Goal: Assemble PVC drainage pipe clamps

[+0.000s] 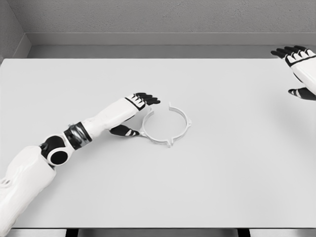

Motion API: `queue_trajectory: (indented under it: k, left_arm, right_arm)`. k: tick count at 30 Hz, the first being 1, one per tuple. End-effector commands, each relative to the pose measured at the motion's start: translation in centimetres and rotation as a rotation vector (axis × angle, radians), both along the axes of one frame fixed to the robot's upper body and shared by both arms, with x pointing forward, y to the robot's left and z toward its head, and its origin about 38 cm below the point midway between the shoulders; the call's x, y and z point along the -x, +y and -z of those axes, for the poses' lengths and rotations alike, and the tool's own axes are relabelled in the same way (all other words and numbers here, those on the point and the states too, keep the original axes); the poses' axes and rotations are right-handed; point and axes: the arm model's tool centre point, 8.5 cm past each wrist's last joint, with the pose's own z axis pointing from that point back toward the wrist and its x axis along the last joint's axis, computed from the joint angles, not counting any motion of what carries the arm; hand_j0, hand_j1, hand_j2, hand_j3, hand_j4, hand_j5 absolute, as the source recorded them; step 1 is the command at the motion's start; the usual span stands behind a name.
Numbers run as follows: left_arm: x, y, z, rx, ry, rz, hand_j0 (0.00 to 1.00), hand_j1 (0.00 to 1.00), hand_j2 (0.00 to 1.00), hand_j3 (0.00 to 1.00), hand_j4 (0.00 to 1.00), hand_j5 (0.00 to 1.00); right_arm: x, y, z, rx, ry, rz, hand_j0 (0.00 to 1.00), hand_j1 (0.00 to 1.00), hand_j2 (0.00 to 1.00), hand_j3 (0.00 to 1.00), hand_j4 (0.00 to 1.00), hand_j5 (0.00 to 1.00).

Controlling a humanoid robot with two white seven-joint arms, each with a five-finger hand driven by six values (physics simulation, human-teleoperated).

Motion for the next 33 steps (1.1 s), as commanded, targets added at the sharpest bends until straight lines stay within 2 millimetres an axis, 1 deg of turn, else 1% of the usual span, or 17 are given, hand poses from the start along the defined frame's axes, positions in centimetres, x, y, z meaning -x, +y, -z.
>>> queue_trajectory:
  k: [1,8,14,26,33]
  left_arm:
    - [0.0,-0.6,-0.1,0.019,0.002,0.004,1.00,1.00,1.00,1.00,1.00,1.00]
    - [0.2,-1.3,0.0,0.035,0.003,0.011,1.00,1.00,1.00,1.00,1.00,1.00]
    - [0.2,-2.6,-0.1,0.067,0.008,0.019,1.00,1.00,1.00,1.00,1.00,1.00]
    - [0.2,-3.8,-0.2,0.099,0.011,0.026,1.00,1.00,1.00,1.00,1.00,1.00]
    - [0.2,-3.8,-0.2,0.100,0.011,0.027,1.00,1.00,1.00,1.00,1.00,1.00]
  right_arm:
    - [0.1,0.2,-0.3,-0.011,-0.011,-0.007,1.00,1.00,1.00,1.00,1.00,1.00]
    - [0.1,0.5,-0.7,-0.018,-0.026,-0.019,1.00,1.00,1.00,1.00,1.00,1.00]
    - [0.2,0.5,-0.8,-0.016,-0.026,-0.019,1.00,1.00,1.00,1.00,1.00,1.00]
    - [0.2,0.6,-0.8,-0.017,-0.026,-0.019,1.00,1.00,1.00,1.00,1.00,1.00]
    - [0.1,0.7,-0.7,-0.018,-0.026,-0.022,1.00,1.00,1.00,1.00,1.00,1.00]
